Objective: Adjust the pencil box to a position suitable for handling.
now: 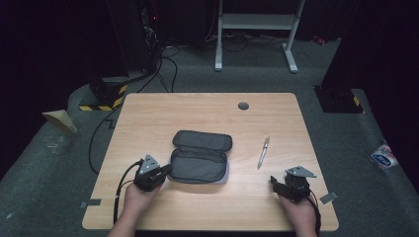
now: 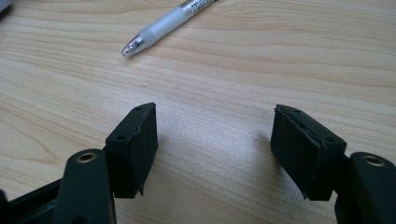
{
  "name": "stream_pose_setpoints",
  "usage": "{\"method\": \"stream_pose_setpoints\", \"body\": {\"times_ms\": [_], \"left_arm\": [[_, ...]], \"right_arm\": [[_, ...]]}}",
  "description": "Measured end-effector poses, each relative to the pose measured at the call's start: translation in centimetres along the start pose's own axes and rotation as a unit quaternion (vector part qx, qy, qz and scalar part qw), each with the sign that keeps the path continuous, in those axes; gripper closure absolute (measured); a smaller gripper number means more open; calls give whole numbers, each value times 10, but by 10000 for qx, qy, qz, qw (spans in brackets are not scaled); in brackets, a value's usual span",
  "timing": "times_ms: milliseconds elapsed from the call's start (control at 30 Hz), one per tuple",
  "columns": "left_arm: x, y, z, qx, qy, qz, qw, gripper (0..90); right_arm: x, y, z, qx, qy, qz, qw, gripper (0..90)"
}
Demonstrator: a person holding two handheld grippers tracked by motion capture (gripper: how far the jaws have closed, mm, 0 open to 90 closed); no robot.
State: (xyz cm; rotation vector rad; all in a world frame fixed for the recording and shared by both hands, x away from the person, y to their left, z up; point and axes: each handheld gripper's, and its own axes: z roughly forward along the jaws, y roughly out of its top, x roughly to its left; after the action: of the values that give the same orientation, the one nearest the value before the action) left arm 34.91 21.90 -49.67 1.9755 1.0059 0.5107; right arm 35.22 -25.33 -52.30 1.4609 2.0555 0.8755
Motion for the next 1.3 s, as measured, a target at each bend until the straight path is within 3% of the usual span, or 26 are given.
{"method": "stream_pose_setpoints", "body": {"times_ms": [333,600,1300], "left_arm": [[-13,11,17,7,-214,213,9995,825],[-13,15,22,-24,-289,213,9994,821],[-13,14,23,-103,-152,180,9997,805]], "right_arm": [[0,0,0,-15,-13,12,10000,327],[-1,0,0,-33,-30,-2,10000,336],[-1,0,0,-30,-42,0,10000,337]]}}
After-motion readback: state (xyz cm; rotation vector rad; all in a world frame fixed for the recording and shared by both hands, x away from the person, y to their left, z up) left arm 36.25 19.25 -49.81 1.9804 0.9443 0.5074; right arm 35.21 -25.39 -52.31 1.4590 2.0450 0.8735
